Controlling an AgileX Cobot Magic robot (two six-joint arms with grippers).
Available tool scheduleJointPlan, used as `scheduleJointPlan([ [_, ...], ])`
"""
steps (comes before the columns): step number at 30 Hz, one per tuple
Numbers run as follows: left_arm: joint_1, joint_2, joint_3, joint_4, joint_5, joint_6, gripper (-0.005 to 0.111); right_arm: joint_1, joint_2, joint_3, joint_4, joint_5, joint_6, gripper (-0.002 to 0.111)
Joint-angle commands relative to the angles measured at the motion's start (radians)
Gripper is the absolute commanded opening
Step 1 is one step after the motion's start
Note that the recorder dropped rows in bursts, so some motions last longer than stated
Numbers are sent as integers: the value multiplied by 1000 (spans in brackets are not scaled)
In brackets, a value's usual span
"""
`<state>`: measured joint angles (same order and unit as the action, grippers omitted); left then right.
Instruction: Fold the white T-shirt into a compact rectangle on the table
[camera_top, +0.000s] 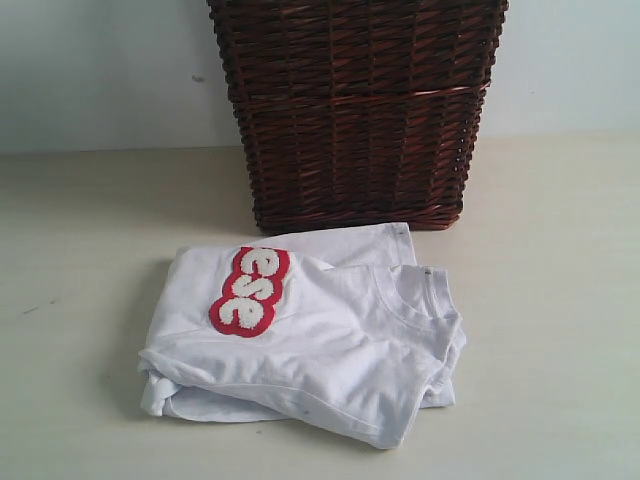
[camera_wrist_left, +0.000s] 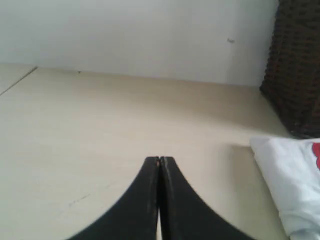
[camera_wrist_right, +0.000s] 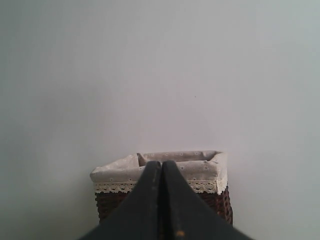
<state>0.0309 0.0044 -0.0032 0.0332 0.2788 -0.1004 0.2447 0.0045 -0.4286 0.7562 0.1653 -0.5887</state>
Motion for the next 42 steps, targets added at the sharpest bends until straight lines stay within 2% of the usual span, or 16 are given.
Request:
scheduleJointPlan([
  [1, 7, -4, 3, -33, 63, 94, 0, 0, -5, 5, -1, 3, 0, 0],
  [42, 7, -4, 3, -63, 74, 124, 0, 0, -5, 5, -7, -12, -12, 0],
])
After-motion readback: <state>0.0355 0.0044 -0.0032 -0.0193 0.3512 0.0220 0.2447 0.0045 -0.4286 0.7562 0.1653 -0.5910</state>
